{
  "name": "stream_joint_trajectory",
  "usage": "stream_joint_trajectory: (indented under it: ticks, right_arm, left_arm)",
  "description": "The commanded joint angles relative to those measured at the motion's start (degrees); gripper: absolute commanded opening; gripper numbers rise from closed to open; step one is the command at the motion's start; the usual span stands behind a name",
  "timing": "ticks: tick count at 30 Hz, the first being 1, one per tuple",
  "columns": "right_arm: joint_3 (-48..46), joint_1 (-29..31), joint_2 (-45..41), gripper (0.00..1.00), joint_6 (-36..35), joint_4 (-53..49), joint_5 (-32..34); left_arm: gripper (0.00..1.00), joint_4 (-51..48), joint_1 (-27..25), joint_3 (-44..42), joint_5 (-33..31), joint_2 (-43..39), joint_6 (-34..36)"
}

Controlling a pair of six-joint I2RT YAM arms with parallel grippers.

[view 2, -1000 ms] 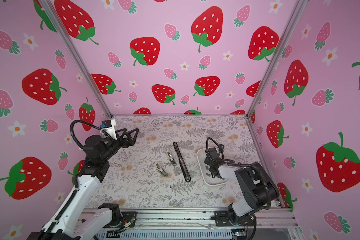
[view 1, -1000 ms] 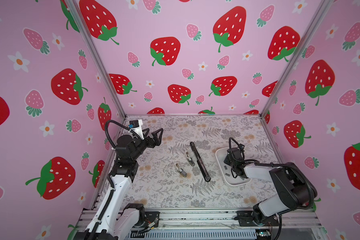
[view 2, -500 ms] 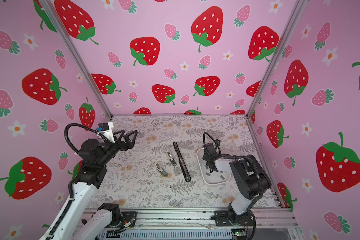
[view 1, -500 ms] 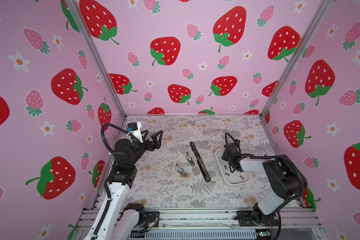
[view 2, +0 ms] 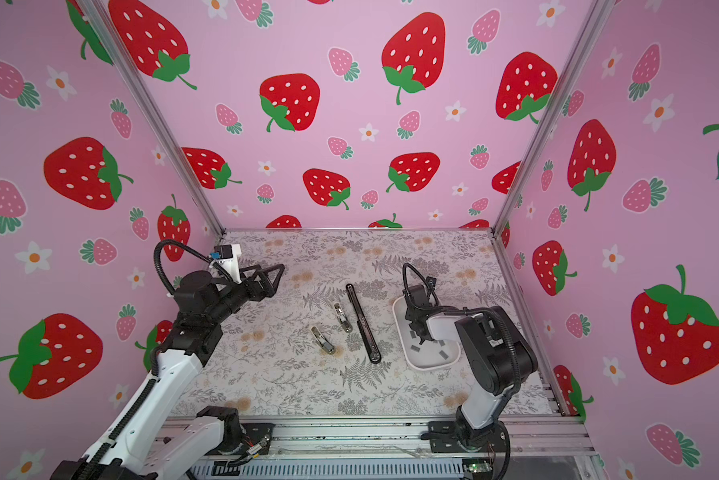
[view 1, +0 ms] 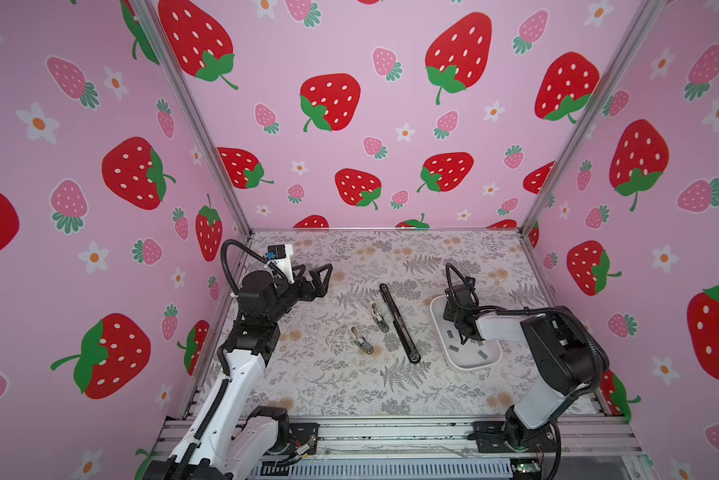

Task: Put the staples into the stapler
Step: 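Lower the right gripper into the tray and grasp a grey staple strip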

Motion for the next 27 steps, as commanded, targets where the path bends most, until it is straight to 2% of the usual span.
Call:
stream_joint_trajectory:
  ticks: [1,8,21,27]
  right_arm:
    - [-0.2,0.7,1.2,0.18,-0.8,-6.4,-0.7]
    - [0.7,1.7,1.1,0.11,-1.2,-8.0,-2.3]
    - [-3.7,3.8,-7.8,0.12,-2.8,-6.0,-3.6]
    - [-2.1,3.8,-5.1,0.13,-3.7,-6.3,-3.6]
  left_arm:
    - [0.99,1.8,-0.5,1.0,1.4,0.4,-0.3]
    - [0.99,1.0,-0.9,0.8,0.7,0.1,-0.2]
    - [0.99,-1.0,-2.7,0.5,0.3,-1.6,0.0]
    - [1.0,-0.6,-2.9,0.2,-0.9,-1.8,0.9]
